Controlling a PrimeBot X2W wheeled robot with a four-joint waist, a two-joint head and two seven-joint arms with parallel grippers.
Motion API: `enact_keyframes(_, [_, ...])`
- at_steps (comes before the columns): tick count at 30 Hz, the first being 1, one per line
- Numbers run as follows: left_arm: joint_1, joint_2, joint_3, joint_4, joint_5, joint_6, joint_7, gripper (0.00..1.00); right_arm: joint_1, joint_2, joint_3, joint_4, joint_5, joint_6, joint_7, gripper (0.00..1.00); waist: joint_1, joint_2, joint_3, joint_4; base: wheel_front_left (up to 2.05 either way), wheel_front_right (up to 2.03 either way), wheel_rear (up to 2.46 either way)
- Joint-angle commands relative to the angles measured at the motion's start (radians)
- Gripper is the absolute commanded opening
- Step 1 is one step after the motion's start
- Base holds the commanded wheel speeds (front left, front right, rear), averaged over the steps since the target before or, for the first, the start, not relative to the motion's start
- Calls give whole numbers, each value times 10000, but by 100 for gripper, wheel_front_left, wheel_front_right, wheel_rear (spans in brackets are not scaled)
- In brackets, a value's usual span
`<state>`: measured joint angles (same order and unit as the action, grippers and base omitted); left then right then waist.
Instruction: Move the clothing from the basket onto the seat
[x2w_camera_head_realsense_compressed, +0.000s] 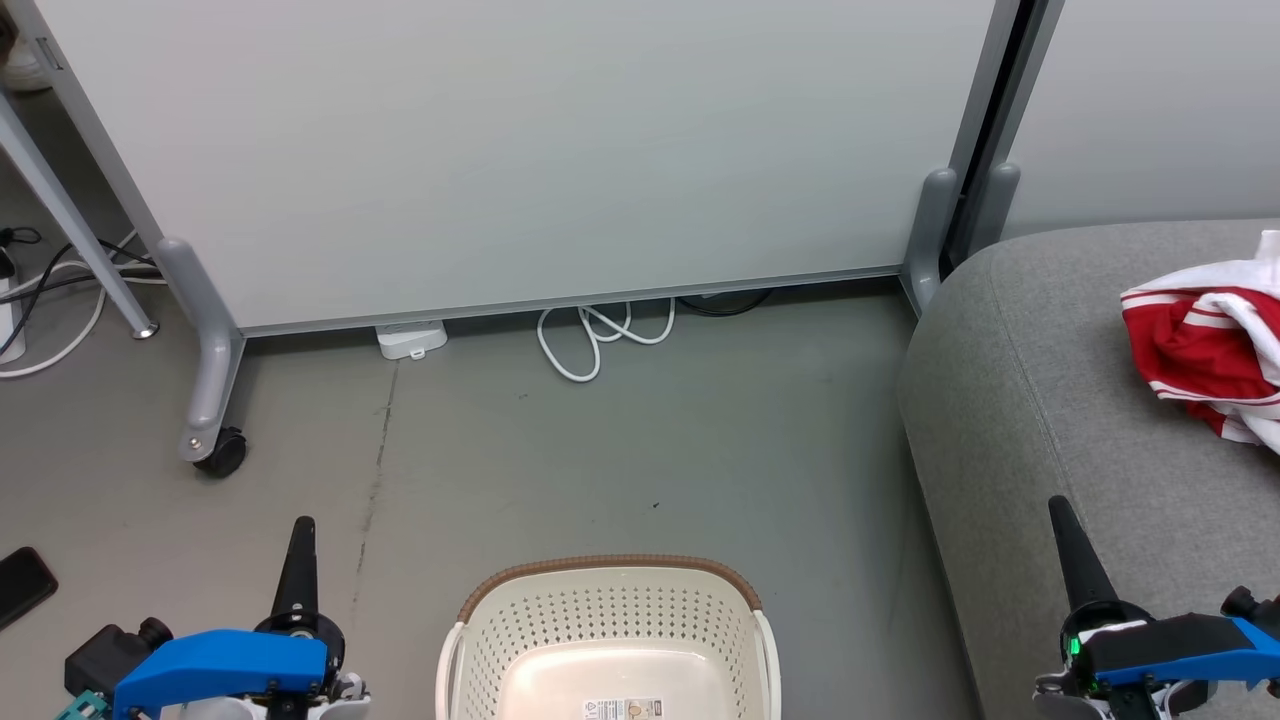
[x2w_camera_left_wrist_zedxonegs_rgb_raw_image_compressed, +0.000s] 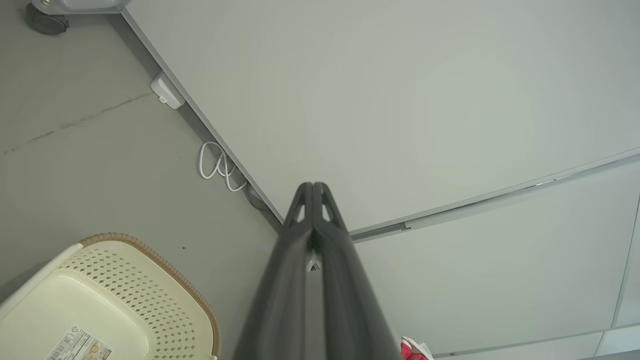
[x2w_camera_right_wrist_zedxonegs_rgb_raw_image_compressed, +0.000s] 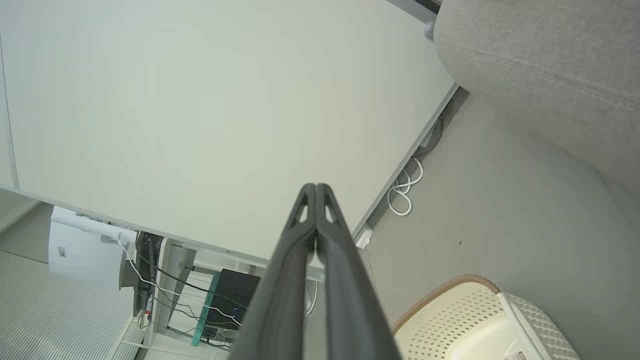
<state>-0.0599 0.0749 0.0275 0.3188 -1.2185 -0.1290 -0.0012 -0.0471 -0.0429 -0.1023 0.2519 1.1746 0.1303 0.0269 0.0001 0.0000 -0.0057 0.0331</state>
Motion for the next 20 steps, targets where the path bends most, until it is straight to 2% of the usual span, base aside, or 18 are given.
enact_keyframes(1, [-225,0,117,-150,-265,-19,97,0,-235,-74,-27,-104,311,5,86,0,-1,0,3,-10,0,0,0])
enact_keyframes(20, [-354,-96,429,-394,-1689,-23,517,0,-416,-85,-68,-100,1890,6,409,0,-1,0,32,-118,0,0,0])
